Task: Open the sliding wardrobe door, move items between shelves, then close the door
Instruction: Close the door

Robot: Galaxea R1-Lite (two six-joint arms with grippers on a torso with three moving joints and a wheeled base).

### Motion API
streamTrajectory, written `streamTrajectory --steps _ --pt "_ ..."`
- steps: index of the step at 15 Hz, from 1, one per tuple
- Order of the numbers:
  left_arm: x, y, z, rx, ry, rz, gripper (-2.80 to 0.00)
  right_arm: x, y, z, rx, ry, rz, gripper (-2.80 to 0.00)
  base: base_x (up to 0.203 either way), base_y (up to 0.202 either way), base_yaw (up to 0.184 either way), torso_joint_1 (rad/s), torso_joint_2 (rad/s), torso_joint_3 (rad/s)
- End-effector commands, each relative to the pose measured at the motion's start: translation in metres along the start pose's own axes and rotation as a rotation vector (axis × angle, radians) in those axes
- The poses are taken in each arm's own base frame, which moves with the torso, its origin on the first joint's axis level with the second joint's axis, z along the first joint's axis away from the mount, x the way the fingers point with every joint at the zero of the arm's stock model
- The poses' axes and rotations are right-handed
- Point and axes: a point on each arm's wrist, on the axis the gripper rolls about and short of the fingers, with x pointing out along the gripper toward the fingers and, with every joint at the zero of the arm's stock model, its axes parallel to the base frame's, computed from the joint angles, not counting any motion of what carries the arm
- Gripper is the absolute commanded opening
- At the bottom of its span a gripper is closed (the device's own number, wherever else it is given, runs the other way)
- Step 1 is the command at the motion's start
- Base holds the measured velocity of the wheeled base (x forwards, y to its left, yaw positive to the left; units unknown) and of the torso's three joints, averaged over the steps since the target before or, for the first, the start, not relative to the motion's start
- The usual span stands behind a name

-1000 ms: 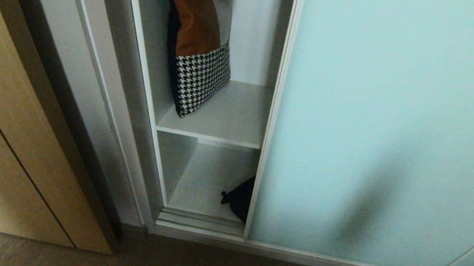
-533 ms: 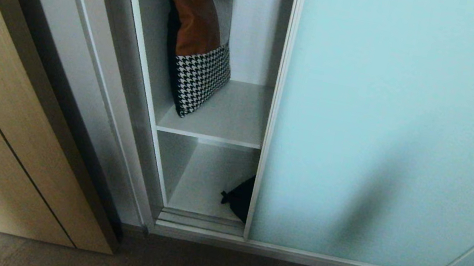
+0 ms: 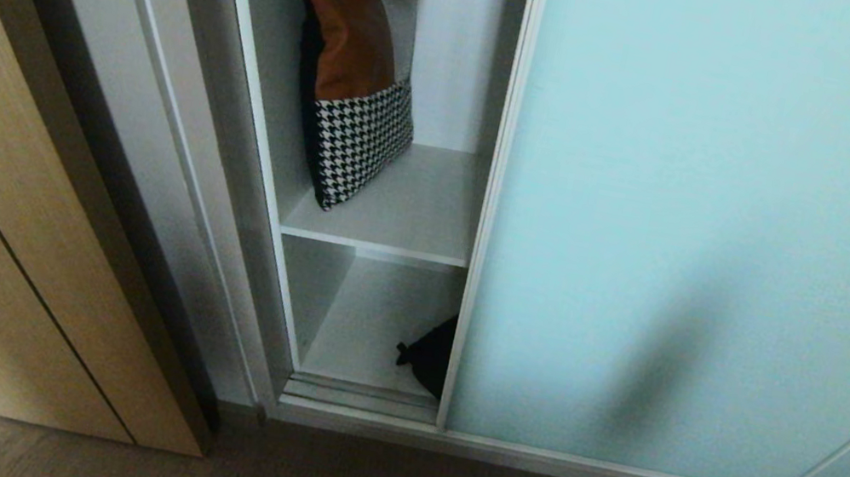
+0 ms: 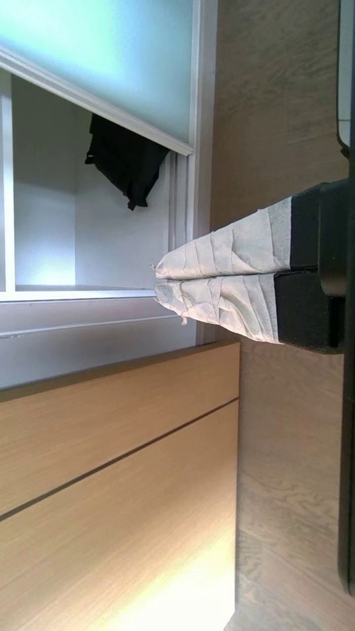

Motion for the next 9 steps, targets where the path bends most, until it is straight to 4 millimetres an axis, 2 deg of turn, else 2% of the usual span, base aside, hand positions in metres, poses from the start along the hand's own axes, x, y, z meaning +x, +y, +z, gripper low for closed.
streamTrajectory --steps 1,5,6,9 --pt "0.0001 -0.0001 -0.0001 0.007 0.003 0.000 -2.80 -0.0001 0.0000 0.0000 -0.001 -0.001 0.001 -2.80 0.000 0.000 0.000 0.000 0.00 0.000" --pt "0.0001 0.0001 0.0005 -0.014 -0.003 0.007 -2.80 -0.0001 0.0000 0.0000 -0.001 -0.001 0.001 -2.80 0.000 0.000 0.000 0.000 0.00 0.000" --pt "0.0001 0.0002 0.0005 -0.019 -0.004 0.006 -2.80 -0.0001 0.0000 0.0000 -0.001 -0.001 0.001 -2.80 0.092 0.000 -0.002 0.000 0.00 0.000" --pt "0.0000 0.0002 0.0005 -0.050 -0.004 0.010 -2.80 -0.0001 0.0000 0.0000 -0.001 -0.001 0.001 -2.80 0.192 0.000 0.000 0.003 0.00 0.004"
